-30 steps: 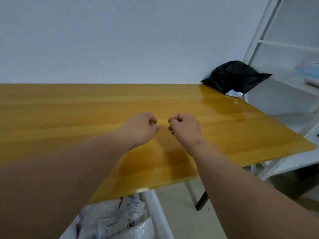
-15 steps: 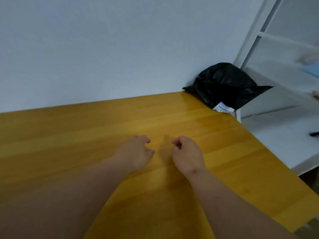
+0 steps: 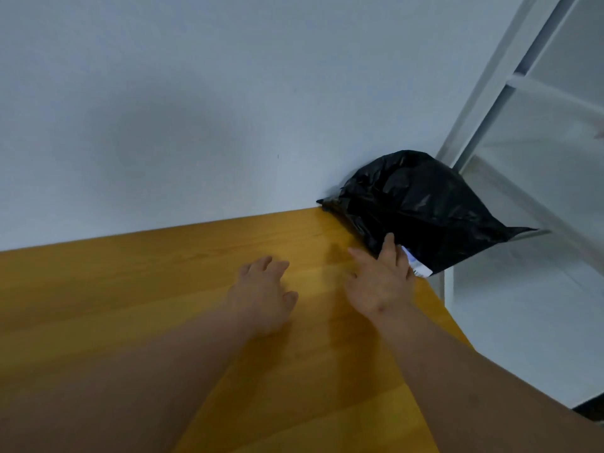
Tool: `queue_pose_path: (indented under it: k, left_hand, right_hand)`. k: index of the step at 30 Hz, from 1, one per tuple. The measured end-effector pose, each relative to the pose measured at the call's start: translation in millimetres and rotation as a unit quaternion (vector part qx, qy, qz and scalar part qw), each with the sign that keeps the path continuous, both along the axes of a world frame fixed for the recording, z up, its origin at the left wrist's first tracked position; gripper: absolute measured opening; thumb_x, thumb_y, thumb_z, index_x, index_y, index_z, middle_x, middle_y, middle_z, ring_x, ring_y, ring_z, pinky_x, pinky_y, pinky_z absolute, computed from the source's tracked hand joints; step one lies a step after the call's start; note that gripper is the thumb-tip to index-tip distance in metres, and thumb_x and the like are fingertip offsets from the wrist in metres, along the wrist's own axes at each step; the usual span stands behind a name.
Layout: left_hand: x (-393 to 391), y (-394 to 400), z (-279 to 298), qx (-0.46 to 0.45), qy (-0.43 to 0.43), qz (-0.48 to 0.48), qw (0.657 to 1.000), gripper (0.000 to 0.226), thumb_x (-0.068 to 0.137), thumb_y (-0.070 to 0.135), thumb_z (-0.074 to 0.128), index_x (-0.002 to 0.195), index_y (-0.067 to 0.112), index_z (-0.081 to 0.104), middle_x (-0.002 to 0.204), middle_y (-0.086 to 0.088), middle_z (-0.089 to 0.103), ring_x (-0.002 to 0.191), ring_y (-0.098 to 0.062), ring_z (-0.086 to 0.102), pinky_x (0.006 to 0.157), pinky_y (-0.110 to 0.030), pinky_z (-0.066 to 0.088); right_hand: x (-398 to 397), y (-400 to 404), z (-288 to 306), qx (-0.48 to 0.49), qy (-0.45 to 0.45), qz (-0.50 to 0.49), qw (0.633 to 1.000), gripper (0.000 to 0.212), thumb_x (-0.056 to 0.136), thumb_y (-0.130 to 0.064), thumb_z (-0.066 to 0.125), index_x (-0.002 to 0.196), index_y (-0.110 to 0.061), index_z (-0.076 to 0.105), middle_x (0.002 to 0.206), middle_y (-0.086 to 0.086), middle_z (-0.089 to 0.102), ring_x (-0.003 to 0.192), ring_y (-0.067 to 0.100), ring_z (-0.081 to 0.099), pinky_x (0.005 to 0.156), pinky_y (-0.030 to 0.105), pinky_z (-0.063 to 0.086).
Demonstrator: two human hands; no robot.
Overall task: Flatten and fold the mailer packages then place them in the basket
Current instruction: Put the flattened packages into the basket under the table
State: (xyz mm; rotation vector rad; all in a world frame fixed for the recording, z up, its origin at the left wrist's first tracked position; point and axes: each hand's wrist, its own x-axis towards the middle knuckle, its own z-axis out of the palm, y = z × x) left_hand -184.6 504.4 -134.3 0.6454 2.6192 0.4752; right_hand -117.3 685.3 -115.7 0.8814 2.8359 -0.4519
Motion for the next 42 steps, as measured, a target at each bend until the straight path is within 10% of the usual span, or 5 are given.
queue_pose_path:
  k: [12, 22, 29, 37, 42]
  left_hand:
    - [-2.9, 22.7, -5.9, -0.069, -0.034, 0.009, 0.997, 0.075, 0.093, 0.057, 0.05, 0.154, 0.032, 0.014, 0.163, 0.005, 0.005, 0.149, -0.028, 0.01, 0.118, -0.054, 0.019]
    - [-6.4, -67.8, 10.7, 0.315, -0.162, 0.371, 0.858, 0.093, 0.08, 0.036, 0.068, 0.148, 0.051, 0.005, 0.148, -0.003, 0.034, 0.121, -0.038, 0.049, 0.087, -0.054, 0.054]
    - [16.0, -189.9, 30.4, 0.223, -0.142, 0.332, 0.905, 0.028, 0.083, 0.016, 0.062, 0.11, 0.018, 0.058, 0.1, -0.012, 0.062, 0.088, -0.035, 0.062, 0.073, -0.056, 0.056]
    - [52.6, -333.1, 112.8, 0.198, -0.087, 0.301, 0.929, 0.027, 0.09, 0.036, 0.068, 0.094, 0.01, 0.066, 0.096, -0.017, 0.065, 0.089, -0.034, 0.062, 0.071, -0.044, 0.049]
    - [71.3, -406.1, 158.7, 0.18, -0.071, 0.236, 0.952, 0.034, 0.086, 0.045, 0.07, 0.089, 0.012, 0.069, 0.085, -0.006, 0.069, 0.083, -0.022, 0.064, 0.067, -0.032, 0.048]
  right_hand:
    - [-30.5, 12.8, -31.5, 0.013, -0.052, -0.015, 0.998, 0.055, 0.096, -0.03, 0.037, 0.151, -0.026, 0.029, 0.157, -0.006, 0.026, 0.145, 0.021, 0.02, 0.116, 0.056, 0.009]
    - [33.3, -111.8, -9.1, -0.233, -0.038, 0.146, 0.961, 0.041, 0.099, -0.041, 0.043, 0.14, -0.038, 0.047, 0.131, -0.007, 0.058, 0.124, 0.019, 0.052, 0.112, 0.044, 0.035]
    - [50.3, -211.6, 20.9, -0.213, 0.077, 0.147, 0.963, 0.01, 0.093, -0.04, 0.052, 0.086, -0.036, 0.048, 0.073, -0.008, 0.059, 0.075, 0.012, 0.057, 0.095, 0.046, 0.045]
    - [57.9, -327.6, 78.6, 0.058, 0.36, 0.129, 0.922, 0.055, 0.068, -0.021, 0.079, 0.113, -0.017, 0.047, 0.108, 0.006, 0.048, 0.098, 0.029, 0.047, 0.084, 0.046, 0.044]
    - [55.1, -390.9, 111.1, 0.08, 0.245, 0.187, 0.948, 0.063, 0.079, -0.036, 0.071, 0.134, -0.037, 0.042, 0.143, 0.001, 0.03, 0.131, 0.029, 0.022, 0.109, 0.051, 0.019]
